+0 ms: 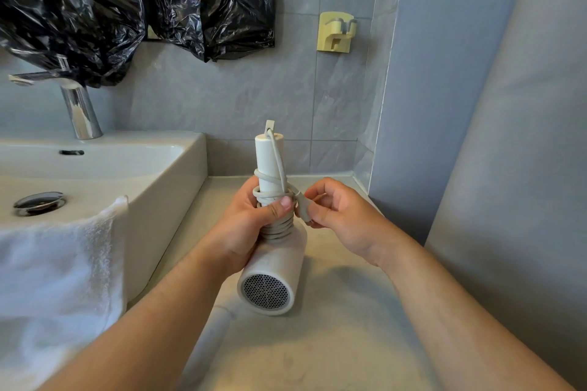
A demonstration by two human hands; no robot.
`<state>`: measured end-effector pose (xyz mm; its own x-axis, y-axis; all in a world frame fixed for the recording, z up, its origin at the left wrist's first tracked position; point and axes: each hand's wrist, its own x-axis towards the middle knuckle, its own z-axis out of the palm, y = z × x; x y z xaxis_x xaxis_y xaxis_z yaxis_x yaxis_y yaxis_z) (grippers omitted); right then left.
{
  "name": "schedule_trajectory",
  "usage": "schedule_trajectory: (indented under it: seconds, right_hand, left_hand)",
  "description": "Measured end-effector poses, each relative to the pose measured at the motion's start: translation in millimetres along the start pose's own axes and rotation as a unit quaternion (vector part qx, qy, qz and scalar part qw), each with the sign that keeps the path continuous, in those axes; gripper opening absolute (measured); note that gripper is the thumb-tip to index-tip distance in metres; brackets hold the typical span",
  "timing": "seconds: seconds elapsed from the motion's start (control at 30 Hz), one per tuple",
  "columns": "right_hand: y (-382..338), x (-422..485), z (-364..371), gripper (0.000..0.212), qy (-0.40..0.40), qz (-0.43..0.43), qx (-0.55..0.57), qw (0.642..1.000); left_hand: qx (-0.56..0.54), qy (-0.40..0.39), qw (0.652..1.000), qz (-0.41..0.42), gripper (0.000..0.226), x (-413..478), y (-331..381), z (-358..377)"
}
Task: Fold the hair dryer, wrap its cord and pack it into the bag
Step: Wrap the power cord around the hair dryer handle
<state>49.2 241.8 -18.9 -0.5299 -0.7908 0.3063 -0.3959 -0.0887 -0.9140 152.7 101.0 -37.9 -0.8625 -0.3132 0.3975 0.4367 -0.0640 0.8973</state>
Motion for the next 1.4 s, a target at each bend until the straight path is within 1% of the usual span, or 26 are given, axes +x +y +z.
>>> schedule_trajectory:
  seconds: [0.1,0.2,0.27,0.33,0.4,0.47,0.53,0.6,0.63,0.7,0.77,0.83,0.9,1.0,1.07,1.17,1.27,1.33,1.4]
  right_hand:
    - [1,-1,1,0.019,0.004,-0.002,-0.04,0.999]
    - [3,-1,-1,0.017,-0.005,-0.001,-0.028,1.0]
    - [3,-1,-1,0.015,-0.013,0.004,0.008,1.0]
    - [3,-1,-1,0.011,-0.015,0.019,0.059,0.998]
    - [3,0,0,0.012,-0.002,0.031,0.107,0.994]
    - [5,3,1,0.018,0.023,0.045,0.155,0.987]
    - [9,6,0,0.019,0.056,0.071,0.185,0.978]
    - [13,8,-3,0.028,0.082,0.135,0.176,0.972]
    - [15,8,-4,0.036,0.085,0.178,0.157,0.968]
    - [18,7,-5,0.048,0.075,0.26,0.119,0.955]
    - [18,5,-2,0.046,0.042,0.309,0.092,0.946]
    - [19,4,4,0.038,0.0,0.329,0.075,0.941]
    - [18,3,8,0.035,-0.022,0.343,0.066,0.937]
    - [20,4,11,0.034,-0.027,0.348,0.075,0.934]
    - [20,4,13,0.028,-0.021,0.339,0.077,0.938]
    - [21,5,14,0.021,0.0,0.317,0.071,0.946]
    - [23,6,16,0.02,0.037,0.308,0.11,0.944]
    - [20,5,18,0.026,0.051,0.33,0.19,0.923]
    - [18,3,22,0.038,0.019,0.353,0.302,0.885]
  left_hand:
    - [0.001,0.009,1.0,-0.012,0.037,0,-1,0]
    - [0.018,0.02,1.0,-0.012,0.037,0,0,4]
    - [0.029,0.044,0.999,0.015,0.043,0,4,7]
    - [0.044,0.082,0.994,0.06,0.052,2,8,10]
    - [0.066,0.112,0.987,0.095,0.049,3,12,12]
    - [0.078,0.115,0.985,0.102,0.048,4,14,14]
    - [0.073,0.111,0.986,0.098,0.058,4,14,15]
    - [0.067,0.109,0.987,0.093,0.065,3,15,15]
    - [0.065,0.108,0.987,0.095,0.064,3,16,15]
    - [0.066,0.105,0.987,0.101,0.055,3,19,16]
    - [0.065,0.101,0.988,0.098,0.044,3,22,16]
    - [0.064,0.105,0.988,0.09,0.037,4,23,16]
    - [0.068,0.099,0.99,0.077,0.034,5,23,16]
    - [0.085,0.074,0.992,0.058,0.038,5,21,18]
    - [0.083,0.083,0.991,0.056,0.037,4,19,20]
    - [0.059,0.128,0.987,0.071,0.034,6,18,19]
    - [-0.012,0.207,0.976,0.072,0.026,9,19,11]
    - [-0.09,0.255,0.961,0.061,0.023,11,20,7]
    - [-0.169,0.283,0.943,0.041,0.025,11,22,5]
